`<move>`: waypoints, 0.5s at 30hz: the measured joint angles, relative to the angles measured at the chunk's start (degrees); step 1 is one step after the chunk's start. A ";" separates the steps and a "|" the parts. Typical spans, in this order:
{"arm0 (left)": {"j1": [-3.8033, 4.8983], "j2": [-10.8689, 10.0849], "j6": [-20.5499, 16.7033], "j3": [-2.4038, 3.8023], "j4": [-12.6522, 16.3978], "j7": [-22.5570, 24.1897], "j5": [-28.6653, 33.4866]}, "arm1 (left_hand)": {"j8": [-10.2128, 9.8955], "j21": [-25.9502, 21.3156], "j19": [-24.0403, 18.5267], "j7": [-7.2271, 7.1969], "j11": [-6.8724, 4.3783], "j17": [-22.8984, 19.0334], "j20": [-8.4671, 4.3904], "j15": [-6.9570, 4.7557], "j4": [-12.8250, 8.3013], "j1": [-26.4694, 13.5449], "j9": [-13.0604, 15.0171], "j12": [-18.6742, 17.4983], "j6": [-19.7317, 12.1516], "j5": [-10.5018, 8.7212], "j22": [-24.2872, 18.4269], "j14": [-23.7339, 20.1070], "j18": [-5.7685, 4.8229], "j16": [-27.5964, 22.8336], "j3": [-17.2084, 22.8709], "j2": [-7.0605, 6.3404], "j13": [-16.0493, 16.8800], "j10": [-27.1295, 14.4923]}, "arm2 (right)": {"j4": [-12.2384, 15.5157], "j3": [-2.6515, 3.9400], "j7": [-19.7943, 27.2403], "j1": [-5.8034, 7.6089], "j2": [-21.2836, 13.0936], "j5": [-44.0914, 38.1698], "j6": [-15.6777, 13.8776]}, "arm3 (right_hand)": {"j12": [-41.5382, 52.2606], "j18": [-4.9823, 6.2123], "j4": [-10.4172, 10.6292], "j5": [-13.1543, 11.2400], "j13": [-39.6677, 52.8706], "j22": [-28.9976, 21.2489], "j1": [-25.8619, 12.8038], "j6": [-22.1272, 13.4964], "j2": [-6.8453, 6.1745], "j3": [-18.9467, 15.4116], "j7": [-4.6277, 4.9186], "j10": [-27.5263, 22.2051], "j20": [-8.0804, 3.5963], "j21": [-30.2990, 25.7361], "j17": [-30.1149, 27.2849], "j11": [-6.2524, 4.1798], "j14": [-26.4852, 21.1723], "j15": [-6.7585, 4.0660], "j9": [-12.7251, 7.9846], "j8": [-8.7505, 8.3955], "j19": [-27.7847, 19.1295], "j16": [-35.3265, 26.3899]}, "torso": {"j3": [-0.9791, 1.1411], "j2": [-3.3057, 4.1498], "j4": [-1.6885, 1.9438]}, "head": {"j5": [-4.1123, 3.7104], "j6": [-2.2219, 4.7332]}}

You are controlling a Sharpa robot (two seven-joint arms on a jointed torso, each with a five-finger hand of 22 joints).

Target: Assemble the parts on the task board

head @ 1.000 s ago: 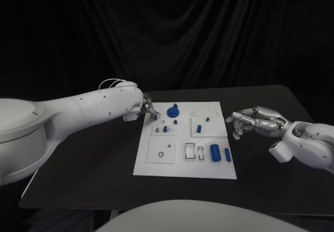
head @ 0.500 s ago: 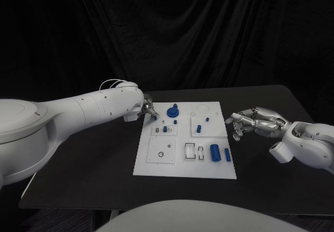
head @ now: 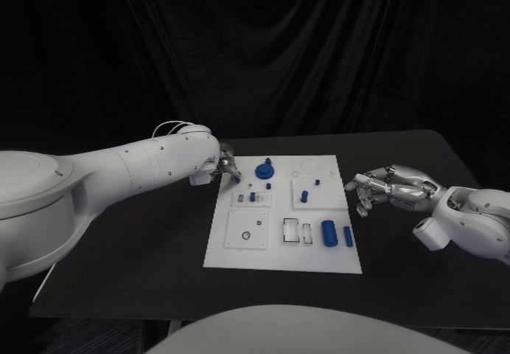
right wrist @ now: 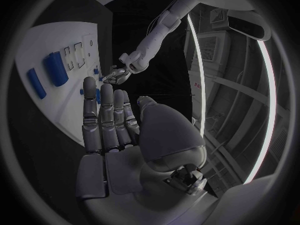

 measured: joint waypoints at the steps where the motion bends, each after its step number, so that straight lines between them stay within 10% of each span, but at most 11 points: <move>1: 0.00 -0.04 0.00 0.00 0.02 0.03 0.00 | 0.22 0.00 0.13 -0.04 -0.10 0.00 -0.13 0.00 -0.31 -0.35 0.26 0.00 0.27 0.79 0.00 0.00 0.00 0.00 0.92 -0.35 0.00 0.10 | 0.00 0.00 -0.06 0.00 0.00 0.00 0.04 | 0.00 0.00 0.00 0.00 0.00 0.00 0.00 0.00 0.00 0.00 0.00 0.00 0.00 0.00 0.00 0.00 0.00 0.00 0.00 0.01 0.00 0.00 | 0.00 0.00 0.01 | 0.03 0.00; 15: -0.01 -1.60 -0.19 -0.01 2.03 0.08 -0.01 | 0.99 0.00 0.42 -0.07 -0.29 0.00 -0.41 -0.22 -4.23 -1.46 1.92 0.00 0.91 2.27 -0.01 0.21 -0.01 0.00 7.23 -3.12 0.00 -0.10 | -0.06 0.00 -0.69 0.00 -0.04 0.00 0.32 | 0.00 0.00 0.00 0.00 0.00 -0.01 0.00 0.00 0.00 0.00 0.00 0.00 0.00 0.00 0.00 0.00 0.00 0.00 0.00 0.23 0.00 0.00 | -0.03 -0.03 0.02 | 0.18 0.00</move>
